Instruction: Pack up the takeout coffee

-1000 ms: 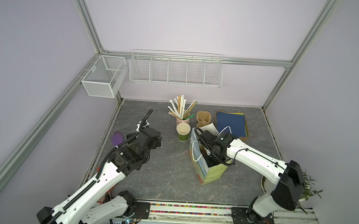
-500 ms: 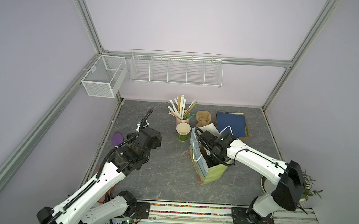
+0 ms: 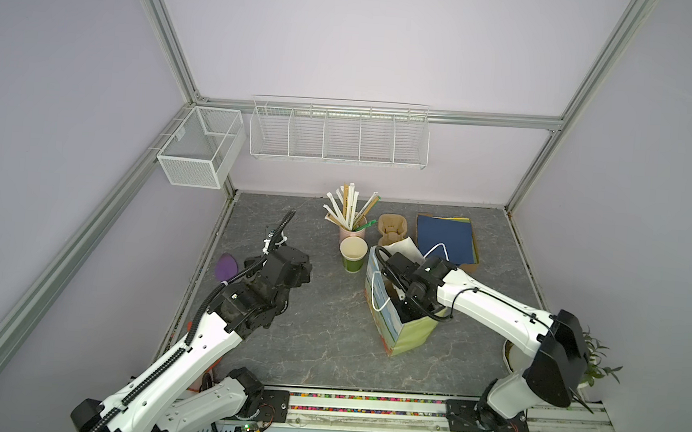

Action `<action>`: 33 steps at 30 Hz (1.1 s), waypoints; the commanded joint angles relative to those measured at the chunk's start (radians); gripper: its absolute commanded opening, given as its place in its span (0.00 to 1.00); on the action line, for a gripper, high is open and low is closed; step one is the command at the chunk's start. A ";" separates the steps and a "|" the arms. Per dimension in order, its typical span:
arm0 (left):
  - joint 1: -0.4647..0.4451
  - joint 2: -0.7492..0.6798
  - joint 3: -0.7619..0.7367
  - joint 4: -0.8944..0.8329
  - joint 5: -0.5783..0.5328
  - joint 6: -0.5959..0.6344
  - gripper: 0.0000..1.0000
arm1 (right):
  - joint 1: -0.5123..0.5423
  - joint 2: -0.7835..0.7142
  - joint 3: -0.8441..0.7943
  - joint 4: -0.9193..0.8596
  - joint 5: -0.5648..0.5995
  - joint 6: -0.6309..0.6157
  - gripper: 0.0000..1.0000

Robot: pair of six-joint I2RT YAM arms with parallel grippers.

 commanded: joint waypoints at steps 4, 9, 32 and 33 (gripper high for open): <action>0.004 0.005 -0.008 -0.009 -0.003 0.009 0.99 | 0.018 0.167 -0.130 0.091 -0.017 -0.013 0.61; 0.004 0.000 -0.008 -0.009 -0.003 0.008 0.99 | 0.018 0.210 -0.156 0.117 -0.019 -0.022 0.61; 0.004 0.003 -0.008 -0.010 -0.003 0.010 0.99 | 0.018 0.104 -0.006 -0.019 0.029 -0.028 0.71; 0.004 0.003 -0.008 -0.010 -0.003 0.010 0.99 | 0.018 0.100 -0.002 -0.024 0.029 -0.029 0.71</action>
